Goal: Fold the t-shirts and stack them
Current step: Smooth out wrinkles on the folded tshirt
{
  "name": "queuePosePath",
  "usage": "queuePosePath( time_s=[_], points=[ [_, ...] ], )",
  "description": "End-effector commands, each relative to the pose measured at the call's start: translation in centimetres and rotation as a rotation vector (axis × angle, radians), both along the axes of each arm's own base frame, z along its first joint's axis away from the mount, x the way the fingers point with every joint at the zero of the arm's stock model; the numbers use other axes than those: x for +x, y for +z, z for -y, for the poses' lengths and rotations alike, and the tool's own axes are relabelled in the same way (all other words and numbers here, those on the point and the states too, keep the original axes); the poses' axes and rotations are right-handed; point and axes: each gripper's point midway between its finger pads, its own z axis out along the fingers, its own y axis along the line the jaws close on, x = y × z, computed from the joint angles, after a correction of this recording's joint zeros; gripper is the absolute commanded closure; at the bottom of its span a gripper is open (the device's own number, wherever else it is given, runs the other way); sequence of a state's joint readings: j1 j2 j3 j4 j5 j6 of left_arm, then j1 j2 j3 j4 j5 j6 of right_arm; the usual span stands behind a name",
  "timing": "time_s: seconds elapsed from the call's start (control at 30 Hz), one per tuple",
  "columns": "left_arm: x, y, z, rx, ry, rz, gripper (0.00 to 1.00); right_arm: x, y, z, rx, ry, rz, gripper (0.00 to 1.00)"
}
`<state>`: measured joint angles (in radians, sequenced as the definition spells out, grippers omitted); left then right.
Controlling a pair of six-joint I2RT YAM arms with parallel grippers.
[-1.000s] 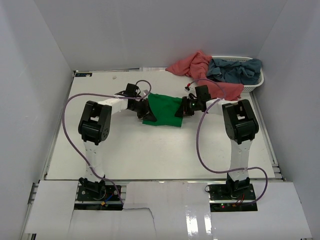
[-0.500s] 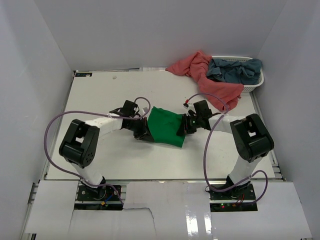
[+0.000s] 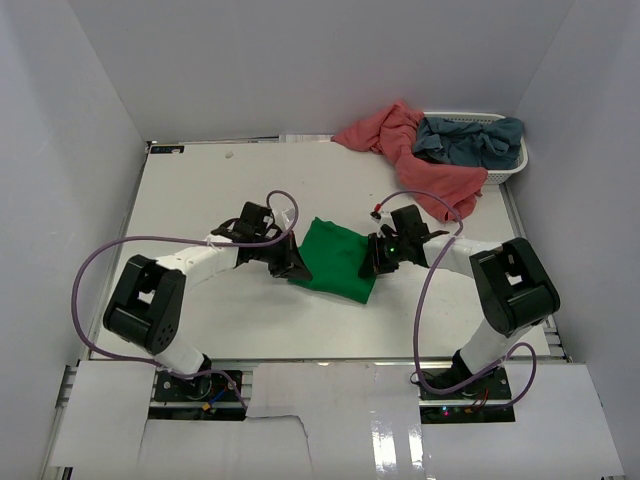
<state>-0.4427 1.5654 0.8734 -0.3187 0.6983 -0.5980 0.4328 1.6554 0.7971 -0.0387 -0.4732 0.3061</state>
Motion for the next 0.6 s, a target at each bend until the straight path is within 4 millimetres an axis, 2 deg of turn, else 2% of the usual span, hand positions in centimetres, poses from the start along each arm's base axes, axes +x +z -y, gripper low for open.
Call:
queuePosePath(
  time_s=[0.0,0.07,0.17,0.3,0.4,0.57],
  points=[
    [2.4,2.0,1.6,-0.071,-0.043,0.148,1.00,1.7,0.3,-0.6,-0.011,0.022,0.039,0.92],
    [4.0,1.0,1.5,-0.022,-0.014,0.179,1.00,2.1,0.6,-0.9,-0.003,0.026,0.041,0.92],
    [5.5,-0.8,1.2,0.044,0.016,0.177,1.00,2.4,0.7,-1.0,-0.003,0.024,0.040,0.92],
    [8.0,-3.2,-0.1,0.178,0.123,0.183,1.00,2.6,1.0,-1.0,-0.010,0.027,0.054,0.92],
    [8.6,-4.6,-1.3,0.282,0.172,0.152,1.00,2.5,1.0,-0.8,-0.016,0.028,0.057,0.92],
    [8.9,-5.6,-2.4,0.362,0.199,0.149,1.00,2.5,0.6,-0.8,-0.024,0.029,0.049,0.92]
  ],
)
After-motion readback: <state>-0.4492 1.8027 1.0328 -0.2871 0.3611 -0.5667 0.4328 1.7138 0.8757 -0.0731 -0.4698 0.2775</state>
